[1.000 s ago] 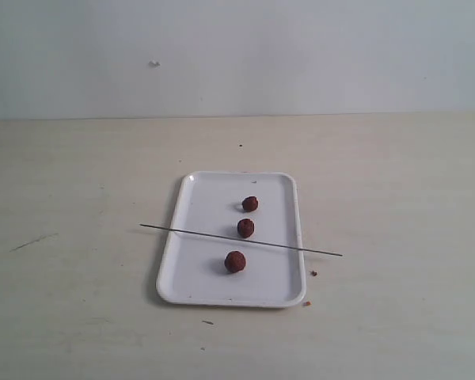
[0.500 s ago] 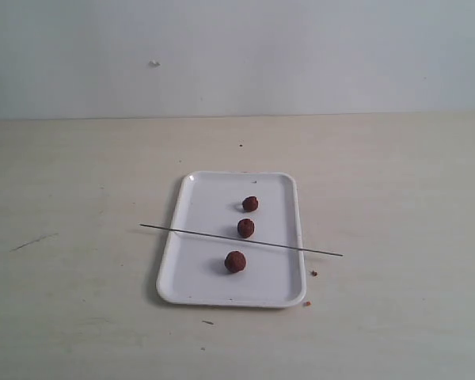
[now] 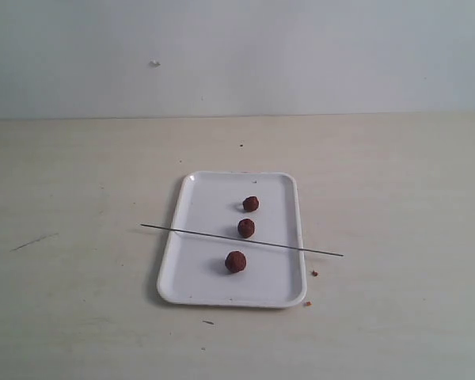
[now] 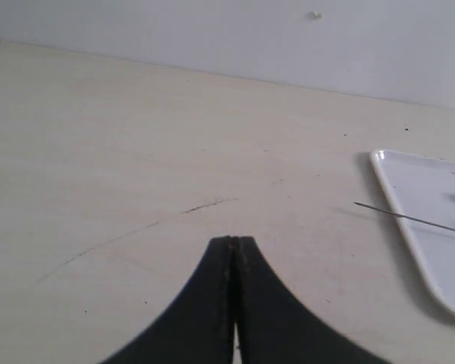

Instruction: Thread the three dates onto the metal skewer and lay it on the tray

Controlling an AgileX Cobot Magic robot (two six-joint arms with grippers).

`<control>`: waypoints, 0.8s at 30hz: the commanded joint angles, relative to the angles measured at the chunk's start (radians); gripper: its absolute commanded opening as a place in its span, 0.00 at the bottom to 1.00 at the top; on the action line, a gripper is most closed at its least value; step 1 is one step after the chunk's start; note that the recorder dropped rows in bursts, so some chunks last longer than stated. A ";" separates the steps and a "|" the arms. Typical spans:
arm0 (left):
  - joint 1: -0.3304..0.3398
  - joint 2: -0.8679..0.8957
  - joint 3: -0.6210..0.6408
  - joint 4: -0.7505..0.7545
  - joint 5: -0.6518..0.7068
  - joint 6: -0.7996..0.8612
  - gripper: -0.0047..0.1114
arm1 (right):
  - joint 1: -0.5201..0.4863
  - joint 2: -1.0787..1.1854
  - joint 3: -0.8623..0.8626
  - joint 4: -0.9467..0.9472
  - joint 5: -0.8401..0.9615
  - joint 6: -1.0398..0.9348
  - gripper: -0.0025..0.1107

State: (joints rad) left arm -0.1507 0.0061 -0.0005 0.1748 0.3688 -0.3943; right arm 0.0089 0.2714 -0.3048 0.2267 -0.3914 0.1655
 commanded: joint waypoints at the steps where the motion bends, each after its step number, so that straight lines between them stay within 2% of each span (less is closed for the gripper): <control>1: 0.002 -0.006 0.000 -0.004 -0.001 -0.002 0.04 | -0.003 0.360 -0.219 -0.138 0.188 -0.196 0.02; 5: 0.002 -0.006 0.000 -0.004 -0.001 -0.002 0.04 | -0.003 0.695 -0.471 -0.300 0.689 -0.404 0.02; 7: 0.002 -0.006 0.000 -0.004 -0.001 -0.002 0.04 | -0.003 0.856 -0.587 -0.310 0.911 -0.506 0.02; 10: 0.002 -0.006 0.000 -0.004 -0.001 -0.002 0.04 | 0.003 1.056 -0.722 -0.245 1.123 -0.657 0.02; 16: 0.002 -0.006 0.000 -0.004 -0.001 -0.002 0.04 | 0.100 1.353 -0.891 -0.082 1.302 -0.997 0.02; 19: 0.002 -0.006 0.000 -0.004 -0.001 -0.002 0.04 | 0.155 1.457 -0.949 -0.098 1.331 -1.060 0.03; 24: 0.002 -0.006 0.000 -0.004 -0.001 -0.002 0.04 | 0.225 1.602 -1.053 -0.079 1.332 -1.063 0.11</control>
State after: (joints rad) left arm -0.1507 0.0061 -0.0005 0.1748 0.3688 -0.3943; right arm 0.2014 1.8097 -1.3035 0.1269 0.9334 -0.8797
